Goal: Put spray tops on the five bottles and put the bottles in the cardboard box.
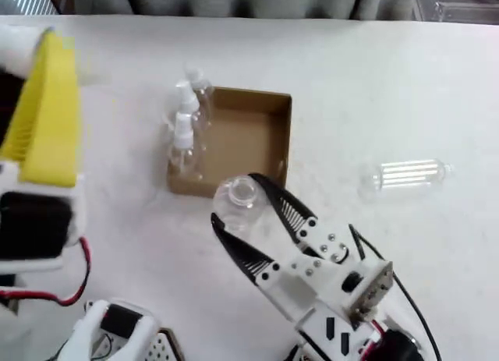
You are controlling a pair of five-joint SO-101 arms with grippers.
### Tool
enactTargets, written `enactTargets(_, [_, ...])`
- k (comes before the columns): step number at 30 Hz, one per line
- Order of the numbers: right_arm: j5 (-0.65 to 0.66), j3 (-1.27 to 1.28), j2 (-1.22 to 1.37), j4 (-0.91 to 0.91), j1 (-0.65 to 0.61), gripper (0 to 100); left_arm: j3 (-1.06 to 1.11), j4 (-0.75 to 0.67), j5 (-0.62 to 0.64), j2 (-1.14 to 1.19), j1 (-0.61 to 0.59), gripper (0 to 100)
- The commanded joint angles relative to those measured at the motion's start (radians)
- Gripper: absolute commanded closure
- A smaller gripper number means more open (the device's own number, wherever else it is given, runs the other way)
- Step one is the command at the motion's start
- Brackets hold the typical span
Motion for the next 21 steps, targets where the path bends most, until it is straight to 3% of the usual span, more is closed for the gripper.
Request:
enactTargets(1, [-0.008,0.009,-0.007,-0.05,-0.013,98.2,-0.02,-0.025,0.003,0.056,0.147,98])
enactTargets(10, [-0.008,0.012,-0.007,-0.045,-0.013,98.2,-0.011,-0.015,0.002,0.082,0.275,98])
enactTargets(21, [-0.008,0.012,-0.007,-0.051,-0.012,98.2,-0.011,0.101,-0.009,0.076,0.291,98])
